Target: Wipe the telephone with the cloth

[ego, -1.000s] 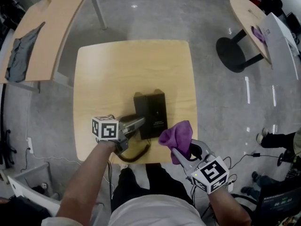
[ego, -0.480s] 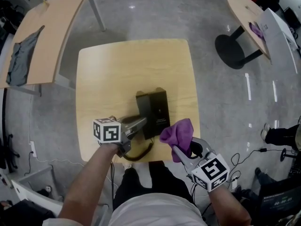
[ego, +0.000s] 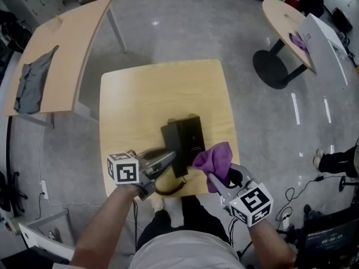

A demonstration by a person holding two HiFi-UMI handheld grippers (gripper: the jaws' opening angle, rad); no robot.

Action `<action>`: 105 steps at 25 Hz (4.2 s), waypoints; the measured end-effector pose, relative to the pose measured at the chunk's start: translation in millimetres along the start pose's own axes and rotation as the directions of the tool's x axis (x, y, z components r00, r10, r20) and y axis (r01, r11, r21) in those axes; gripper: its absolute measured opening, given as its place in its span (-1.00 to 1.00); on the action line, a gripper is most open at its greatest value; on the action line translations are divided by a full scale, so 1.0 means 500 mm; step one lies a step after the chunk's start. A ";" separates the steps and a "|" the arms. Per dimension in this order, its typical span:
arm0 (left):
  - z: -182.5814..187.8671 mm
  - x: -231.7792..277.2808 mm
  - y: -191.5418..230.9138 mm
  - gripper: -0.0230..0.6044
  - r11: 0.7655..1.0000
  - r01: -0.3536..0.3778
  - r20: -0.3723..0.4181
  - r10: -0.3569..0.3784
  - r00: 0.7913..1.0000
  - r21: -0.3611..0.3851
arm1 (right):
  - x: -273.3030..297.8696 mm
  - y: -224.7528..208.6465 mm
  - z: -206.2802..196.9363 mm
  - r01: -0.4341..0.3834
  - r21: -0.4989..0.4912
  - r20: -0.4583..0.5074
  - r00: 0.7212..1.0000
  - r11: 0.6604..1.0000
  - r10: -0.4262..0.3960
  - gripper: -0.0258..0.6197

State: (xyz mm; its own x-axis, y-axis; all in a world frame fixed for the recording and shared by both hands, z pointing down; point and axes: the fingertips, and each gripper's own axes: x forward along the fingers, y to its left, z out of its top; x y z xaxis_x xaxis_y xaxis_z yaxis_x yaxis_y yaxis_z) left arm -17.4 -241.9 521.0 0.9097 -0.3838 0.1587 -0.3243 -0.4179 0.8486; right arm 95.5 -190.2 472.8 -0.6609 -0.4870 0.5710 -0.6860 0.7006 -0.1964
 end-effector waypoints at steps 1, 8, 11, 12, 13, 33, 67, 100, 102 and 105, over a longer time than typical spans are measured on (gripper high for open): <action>0.005 -0.011 -0.017 -0.66 1.000 0.008 0.003 -0.008 1.000 0.005 | 0.000 0.003 0.008 0.004 -0.005 0.011 1.000 1.000 -0.004 -0.55; 0.035 -0.083 -0.141 -0.66 0.996 0.068 0.020 -0.069 0.997 0.051 | -0.016 0.027 0.061 0.041 -0.039 0.071 0.997 0.998 -0.038 -0.55; 0.045 -0.116 -0.184 -0.66 0.993 0.095 0.037 -0.098 0.995 0.069 | -0.027 0.040 0.082 0.059 -0.058 0.090 0.994 0.997 -0.054 -0.55; 0.046 -0.127 -0.194 -0.66 0.992 0.101 0.041 -0.105 0.994 0.075 | -0.031 0.046 0.087 0.065 -0.063 0.094 0.994 0.996 -0.059 -0.55; 0.044 -0.140 -0.203 -0.66 0.991 0.105 0.043 -0.108 0.993 0.080 | -0.036 0.053 0.090 0.071 -0.066 0.097 0.993 0.995 -0.064 -0.55; -0.035 -0.225 -0.288 -0.65 0.975 0.183 0.013 -0.186 0.982 0.125 | -0.055 0.315 0.353 0.001 -0.209 0.319 0.945 0.978 0.067 -0.55; -0.028 -0.252 -0.301 -0.65 0.965 0.233 0.029 -0.238 0.971 0.124 | -0.079 0.394 0.308 0.038 -0.204 0.286 0.958 0.978 0.022 -0.55; 0.037 -0.346 -0.314 -0.66 0.956 0.252 0.139 -0.273 0.952 0.151 | -0.030 0.468 0.066 -0.130 -0.132 0.049 0.989 0.983 0.137 -0.55; 0.039 -0.350 -0.310 -0.65 0.957 0.246 0.143 -0.268 0.953 0.154 | -0.034 0.467 0.044 -0.135 -0.134 0.024 0.990 0.982 0.140 -0.55; 0.040 -0.352 -0.307 -0.65 0.957 0.238 0.138 -0.262 0.955 0.166 | -0.054 0.459 0.039 -0.132 -0.120 0.026 0.990 0.984 0.137 -0.55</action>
State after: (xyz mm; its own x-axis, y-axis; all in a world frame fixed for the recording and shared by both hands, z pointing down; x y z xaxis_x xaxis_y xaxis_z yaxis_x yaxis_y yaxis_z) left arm -132.8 -126.7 352.8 0.9181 -0.3707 -0.1400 -0.1365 -0.6276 0.7664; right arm -50.2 -26.3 396.9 -0.7560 -0.4003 0.5179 -0.5507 0.8166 -0.1729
